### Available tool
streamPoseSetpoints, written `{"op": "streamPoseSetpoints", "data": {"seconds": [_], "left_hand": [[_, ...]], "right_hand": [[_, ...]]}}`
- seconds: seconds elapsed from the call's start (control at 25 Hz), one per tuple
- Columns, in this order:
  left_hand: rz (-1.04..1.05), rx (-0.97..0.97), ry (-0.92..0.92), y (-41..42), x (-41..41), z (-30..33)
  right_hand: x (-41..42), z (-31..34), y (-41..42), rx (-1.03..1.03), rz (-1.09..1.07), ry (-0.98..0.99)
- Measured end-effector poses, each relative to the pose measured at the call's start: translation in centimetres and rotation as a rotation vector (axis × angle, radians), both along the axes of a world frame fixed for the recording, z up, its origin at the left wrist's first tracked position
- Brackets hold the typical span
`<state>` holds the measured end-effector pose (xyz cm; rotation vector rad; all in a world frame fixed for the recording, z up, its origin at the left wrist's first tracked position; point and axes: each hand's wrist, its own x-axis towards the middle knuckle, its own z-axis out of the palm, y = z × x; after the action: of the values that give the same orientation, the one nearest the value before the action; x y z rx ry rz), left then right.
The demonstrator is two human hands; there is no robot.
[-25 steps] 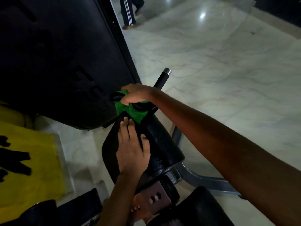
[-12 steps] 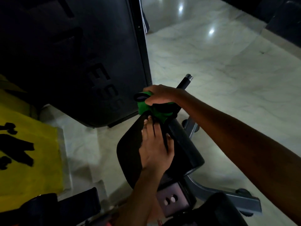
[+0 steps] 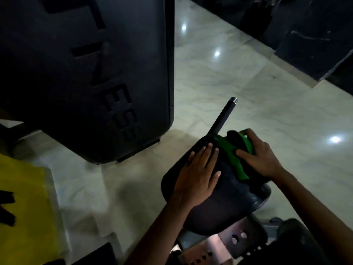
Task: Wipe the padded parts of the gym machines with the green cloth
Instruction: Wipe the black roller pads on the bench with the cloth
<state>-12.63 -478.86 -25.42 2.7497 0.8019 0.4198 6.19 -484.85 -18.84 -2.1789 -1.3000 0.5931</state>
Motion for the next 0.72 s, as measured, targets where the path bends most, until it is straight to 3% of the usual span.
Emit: {"op": "streamPoseSetpoints", "data": {"seconds": [0.16, 0.52, 0.72], "left_hand": [[-0.109, 0.003, 0.009, 1.4, -0.5, 0.4], [-0.244, 0.091, 0.013, 3.6, -0.8, 0.7], [-0.372, 0.153, -0.026, 6.4, -0.1, 0.2]], "right_hand": [[-1.7, 0.3, -3.5, -0.012, -0.034, -0.112], [-6.1, -2.2, -8.1, 0.133, -0.144, -0.599], [-10.8, -5.4, -10.8, 0.161, 0.022, -0.888]]}}
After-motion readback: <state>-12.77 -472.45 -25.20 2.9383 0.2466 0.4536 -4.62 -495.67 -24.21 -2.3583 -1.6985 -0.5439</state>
